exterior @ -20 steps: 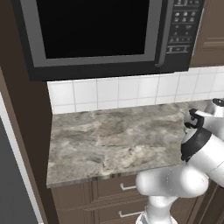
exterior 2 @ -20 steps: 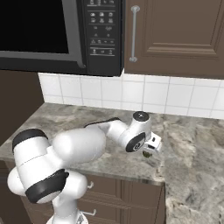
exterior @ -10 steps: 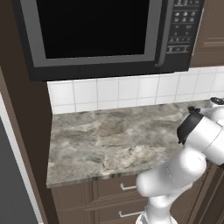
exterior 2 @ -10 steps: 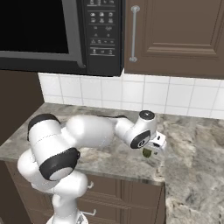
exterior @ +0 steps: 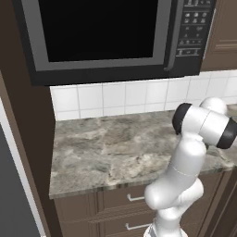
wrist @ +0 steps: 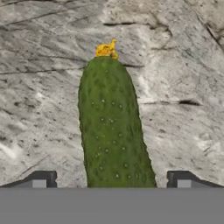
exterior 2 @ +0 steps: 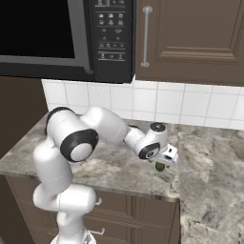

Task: Place the cucumber in the correct fridge rack based on whether it is a fruit or vegetable. Finally, close the fridge door.

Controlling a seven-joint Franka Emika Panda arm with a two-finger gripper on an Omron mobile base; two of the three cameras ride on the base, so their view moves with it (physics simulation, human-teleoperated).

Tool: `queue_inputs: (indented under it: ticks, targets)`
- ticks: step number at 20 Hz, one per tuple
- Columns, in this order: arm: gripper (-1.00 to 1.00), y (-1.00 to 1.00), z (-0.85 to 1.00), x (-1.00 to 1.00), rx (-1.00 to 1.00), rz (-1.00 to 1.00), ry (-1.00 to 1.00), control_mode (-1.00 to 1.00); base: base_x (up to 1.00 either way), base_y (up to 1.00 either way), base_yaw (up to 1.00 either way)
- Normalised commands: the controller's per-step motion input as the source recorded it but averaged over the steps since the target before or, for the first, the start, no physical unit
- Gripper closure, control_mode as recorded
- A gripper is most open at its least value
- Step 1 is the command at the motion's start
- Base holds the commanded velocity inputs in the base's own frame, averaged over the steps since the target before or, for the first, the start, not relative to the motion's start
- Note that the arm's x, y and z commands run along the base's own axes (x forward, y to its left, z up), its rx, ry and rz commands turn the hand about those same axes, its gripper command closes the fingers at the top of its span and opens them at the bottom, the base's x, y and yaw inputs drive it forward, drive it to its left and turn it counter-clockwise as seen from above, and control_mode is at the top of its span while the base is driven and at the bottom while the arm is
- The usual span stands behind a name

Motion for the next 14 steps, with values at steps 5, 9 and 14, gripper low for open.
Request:
queue_inputs:
  ticks: [5, 9, 14]
  targets:
    - [-1.0, -0.23, -0.15, 0.19, 0.01, 0.05, 0.0, -1.0, 0.0, 0.0, 0.0]
    - [1.0, -0.02, -0.45, 0.08, 0.0, 0.06, 0.01, -1.0, 0.0, 0.0, 0.0]
    - [1.0, 0.2, -0.4, -0.07, -0.01, 0.03, 0.0, -1.0, 0.0, 0.0, 0.0]
